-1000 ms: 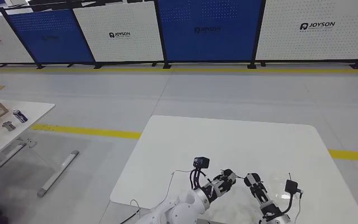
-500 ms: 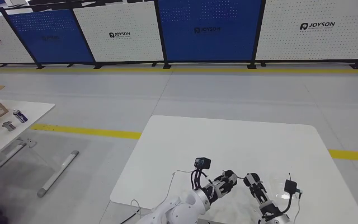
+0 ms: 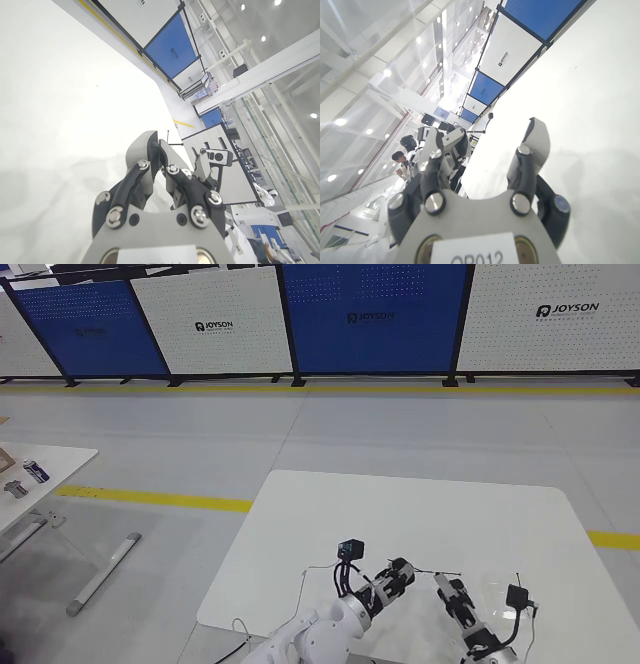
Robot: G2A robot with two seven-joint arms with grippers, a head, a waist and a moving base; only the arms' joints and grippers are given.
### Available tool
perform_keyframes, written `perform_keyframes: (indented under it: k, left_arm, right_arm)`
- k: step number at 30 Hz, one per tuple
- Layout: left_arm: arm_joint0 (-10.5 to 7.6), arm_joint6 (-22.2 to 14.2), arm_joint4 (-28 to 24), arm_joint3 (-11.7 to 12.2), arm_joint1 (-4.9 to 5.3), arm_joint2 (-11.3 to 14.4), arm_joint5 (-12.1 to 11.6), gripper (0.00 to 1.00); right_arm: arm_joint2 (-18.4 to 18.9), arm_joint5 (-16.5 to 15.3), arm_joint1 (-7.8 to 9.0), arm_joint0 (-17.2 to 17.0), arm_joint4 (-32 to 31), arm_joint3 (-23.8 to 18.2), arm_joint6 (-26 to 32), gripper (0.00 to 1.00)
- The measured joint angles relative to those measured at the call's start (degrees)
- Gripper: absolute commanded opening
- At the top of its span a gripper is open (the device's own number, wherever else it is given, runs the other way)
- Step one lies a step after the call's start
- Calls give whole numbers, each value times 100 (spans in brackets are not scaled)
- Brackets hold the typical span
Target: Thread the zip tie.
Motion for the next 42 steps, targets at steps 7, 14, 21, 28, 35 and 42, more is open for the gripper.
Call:
perform_keyframes:
  k: [7,14,21,28,35,42]
  left_arm:
    - [54,-70,-540,-18,-5,-151,-274,0]
    - [56,-72,-542,-20,-4,-153,-278,0]
    - [98,122,-848,-66,-25,-249,-230,0]
    - [234,-89,-2136,-178,-41,-546,-586,0]
    - [281,-384,-2287,-266,-24,-550,-631,0]
    - [282,-358,-2296,-260,-27,-543,-632,0]
  right_arm:
    - [-28,0,32,-64,-116,-33,-119,100]
    - [-12,0,34,-81,-59,-21,-205,100]
    - [15,63,25,-64,-62,-31,-149,100]
    - [180,11,49,-151,-709,-54,-102,100]
    - [204,388,46,-164,-1344,-134,-278,100]
    - [135,512,31,-114,-1720,-98,-369,100]
